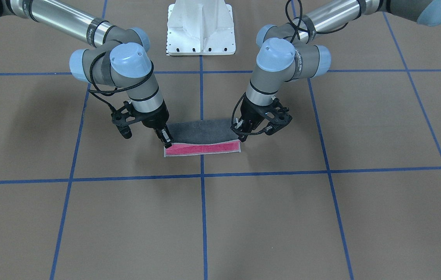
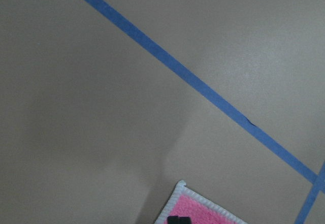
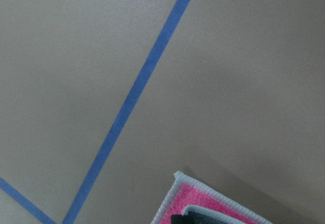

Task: Fold towel twice with both arms
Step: 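Lay the folded edge down and open both grippers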

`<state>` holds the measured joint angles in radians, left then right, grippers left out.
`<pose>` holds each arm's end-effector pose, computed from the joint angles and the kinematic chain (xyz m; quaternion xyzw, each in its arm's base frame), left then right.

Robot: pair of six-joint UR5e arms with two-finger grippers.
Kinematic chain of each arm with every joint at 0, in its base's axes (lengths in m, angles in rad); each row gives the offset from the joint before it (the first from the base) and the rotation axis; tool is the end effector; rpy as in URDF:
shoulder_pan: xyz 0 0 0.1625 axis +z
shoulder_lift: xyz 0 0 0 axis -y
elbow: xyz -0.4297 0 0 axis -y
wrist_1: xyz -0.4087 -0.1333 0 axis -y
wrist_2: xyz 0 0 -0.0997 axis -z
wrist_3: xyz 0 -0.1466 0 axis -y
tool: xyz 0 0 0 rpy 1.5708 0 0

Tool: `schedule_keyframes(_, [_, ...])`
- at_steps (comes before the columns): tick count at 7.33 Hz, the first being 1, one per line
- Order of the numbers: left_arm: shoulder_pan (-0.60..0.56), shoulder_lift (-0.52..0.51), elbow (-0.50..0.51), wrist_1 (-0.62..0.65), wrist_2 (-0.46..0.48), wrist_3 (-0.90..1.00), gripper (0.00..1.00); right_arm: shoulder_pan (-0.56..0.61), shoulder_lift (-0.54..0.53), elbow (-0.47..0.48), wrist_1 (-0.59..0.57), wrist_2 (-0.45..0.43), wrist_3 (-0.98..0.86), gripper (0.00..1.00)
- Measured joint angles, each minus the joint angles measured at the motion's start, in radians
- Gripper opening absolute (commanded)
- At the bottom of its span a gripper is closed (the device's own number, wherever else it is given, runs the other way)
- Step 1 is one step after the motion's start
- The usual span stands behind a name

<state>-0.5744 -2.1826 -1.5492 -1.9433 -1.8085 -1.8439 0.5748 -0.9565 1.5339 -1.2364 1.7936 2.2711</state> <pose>0.5846 -0.4960 0.2864 -0.0349 0.4703 -0.3118 0.8248 -0.5865 -0.5002 0.2993 -0.1271 -0.4304 0.4918 0.7461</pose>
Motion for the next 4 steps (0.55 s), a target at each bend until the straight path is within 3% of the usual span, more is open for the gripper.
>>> schedule_keyframes(4, [-0.004,-0.031,0.057,-0.026,0.001,0.012,0.00,0.000,0.000,0.004,0.000,0.012,0.004,0.00])
